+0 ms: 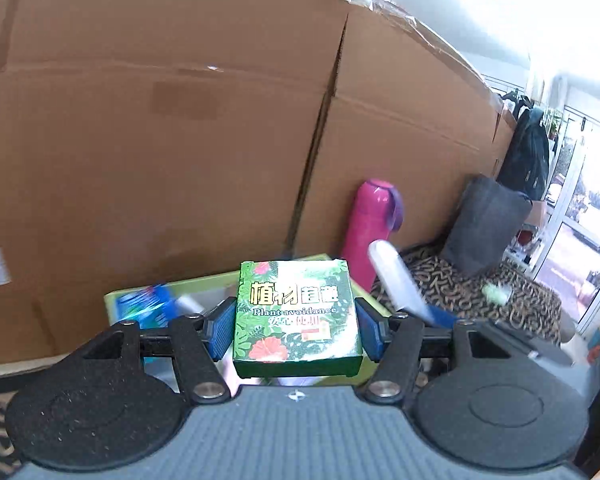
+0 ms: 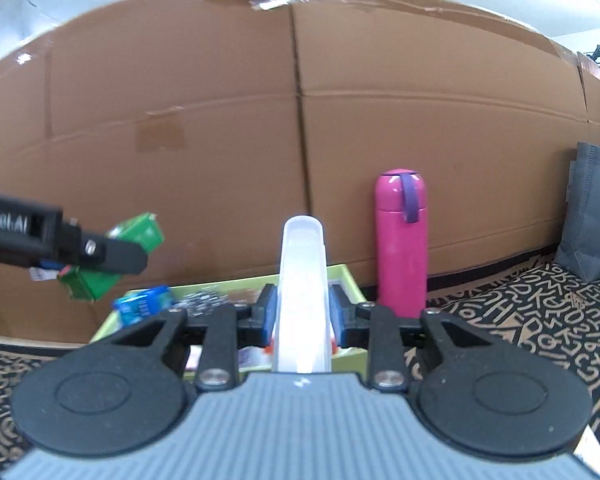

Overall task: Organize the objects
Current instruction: 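Lower the green box and tube case into the lime-green box and open both tools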

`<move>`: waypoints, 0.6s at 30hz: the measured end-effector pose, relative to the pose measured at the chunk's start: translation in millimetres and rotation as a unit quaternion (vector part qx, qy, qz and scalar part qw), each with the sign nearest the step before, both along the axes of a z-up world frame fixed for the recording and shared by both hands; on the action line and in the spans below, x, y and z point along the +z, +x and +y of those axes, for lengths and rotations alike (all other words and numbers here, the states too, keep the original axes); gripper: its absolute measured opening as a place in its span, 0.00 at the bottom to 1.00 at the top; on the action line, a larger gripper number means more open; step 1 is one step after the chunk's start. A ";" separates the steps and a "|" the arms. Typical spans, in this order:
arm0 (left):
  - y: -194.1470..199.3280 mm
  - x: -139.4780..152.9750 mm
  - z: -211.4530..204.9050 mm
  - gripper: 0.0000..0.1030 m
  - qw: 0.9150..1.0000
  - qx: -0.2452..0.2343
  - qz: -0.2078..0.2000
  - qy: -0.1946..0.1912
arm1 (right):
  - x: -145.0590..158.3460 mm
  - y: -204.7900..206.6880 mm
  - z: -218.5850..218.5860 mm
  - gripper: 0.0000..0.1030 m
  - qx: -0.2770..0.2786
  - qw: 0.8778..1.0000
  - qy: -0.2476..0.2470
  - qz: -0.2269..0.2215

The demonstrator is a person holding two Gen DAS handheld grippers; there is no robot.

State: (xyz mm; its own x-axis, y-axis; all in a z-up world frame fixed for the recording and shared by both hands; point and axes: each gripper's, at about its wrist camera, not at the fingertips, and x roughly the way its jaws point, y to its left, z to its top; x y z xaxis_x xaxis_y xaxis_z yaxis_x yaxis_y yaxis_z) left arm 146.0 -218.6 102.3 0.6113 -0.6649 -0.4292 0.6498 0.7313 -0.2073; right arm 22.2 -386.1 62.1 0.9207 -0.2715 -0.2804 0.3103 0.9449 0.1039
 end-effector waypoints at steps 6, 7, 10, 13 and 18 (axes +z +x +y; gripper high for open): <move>35.9 -13.8 -51.1 0.62 1.000 0.012 0.026 0.010 | -10.4 49.6 -25.4 0.26 -0.006 1.000 -0.008 0.024; 38.9 -16.6 -55.0 0.62 1.000 0.014 0.021 0.014 | -13.2 55.9 -28.2 0.26 -0.003 1.000 -0.008 0.029; 45.8 -21.7 -56.8 0.62 1.000 0.017 0.012 0.018 | -21.4 70.8 -34.0 0.26 0.004 0.999 -0.011 0.039; 54.9 -28.1 -54.3 0.66 1.000 0.019 0.019 0.007 | -29.2 84.6 -37.9 0.27 0.012 0.998 -0.014 0.052; 58.4 -40.4 -40.1 0.96 0.999 0.025 0.037 -0.012 | -48.2 84.7 -31.0 0.74 0.013 0.997 -0.044 0.069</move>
